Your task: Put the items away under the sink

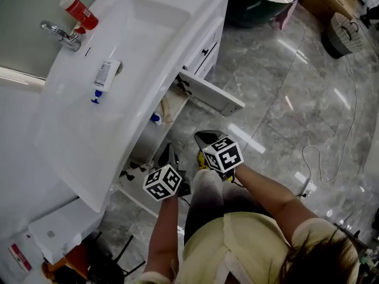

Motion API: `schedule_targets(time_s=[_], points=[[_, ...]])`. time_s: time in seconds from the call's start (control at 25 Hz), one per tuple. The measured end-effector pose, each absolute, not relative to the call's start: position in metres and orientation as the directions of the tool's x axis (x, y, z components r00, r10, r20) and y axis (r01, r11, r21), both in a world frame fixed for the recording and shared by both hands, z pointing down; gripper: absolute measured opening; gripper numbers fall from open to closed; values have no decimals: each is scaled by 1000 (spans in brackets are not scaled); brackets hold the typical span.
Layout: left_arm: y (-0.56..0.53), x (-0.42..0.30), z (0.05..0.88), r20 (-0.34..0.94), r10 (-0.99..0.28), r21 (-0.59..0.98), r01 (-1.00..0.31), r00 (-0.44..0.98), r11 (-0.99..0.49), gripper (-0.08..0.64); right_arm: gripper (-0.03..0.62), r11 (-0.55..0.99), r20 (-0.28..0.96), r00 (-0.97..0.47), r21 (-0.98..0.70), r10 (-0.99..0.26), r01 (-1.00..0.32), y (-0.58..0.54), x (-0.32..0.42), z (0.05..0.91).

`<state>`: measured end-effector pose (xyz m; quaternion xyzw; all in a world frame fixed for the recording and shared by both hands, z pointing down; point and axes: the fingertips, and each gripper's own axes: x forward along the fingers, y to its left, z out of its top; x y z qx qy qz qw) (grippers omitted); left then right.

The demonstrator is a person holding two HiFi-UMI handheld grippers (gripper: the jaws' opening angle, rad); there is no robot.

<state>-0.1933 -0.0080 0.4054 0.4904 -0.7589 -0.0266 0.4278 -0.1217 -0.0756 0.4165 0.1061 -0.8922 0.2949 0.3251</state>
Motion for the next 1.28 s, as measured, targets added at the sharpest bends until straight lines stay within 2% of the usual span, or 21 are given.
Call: schedule_targets(time_s=[0.4, 0.92, 1.28], points=[[-18, -175, 350, 590, -793, 486, -718, -152, 499, 38, 26, 820, 624, -781, -430, -31, -377, -79, -104, 368], [3, -164, 287, 554, -809, 387, -800, -195, 458, 38, 26, 848, 586, -798, -345, -140, -402, -90, -70, 299], [14, -147, 257, 528, -821, 301, -856, -218, 421, 38, 26, 870, 557, -816, -316, -153, -378, -78, -54, 270]])
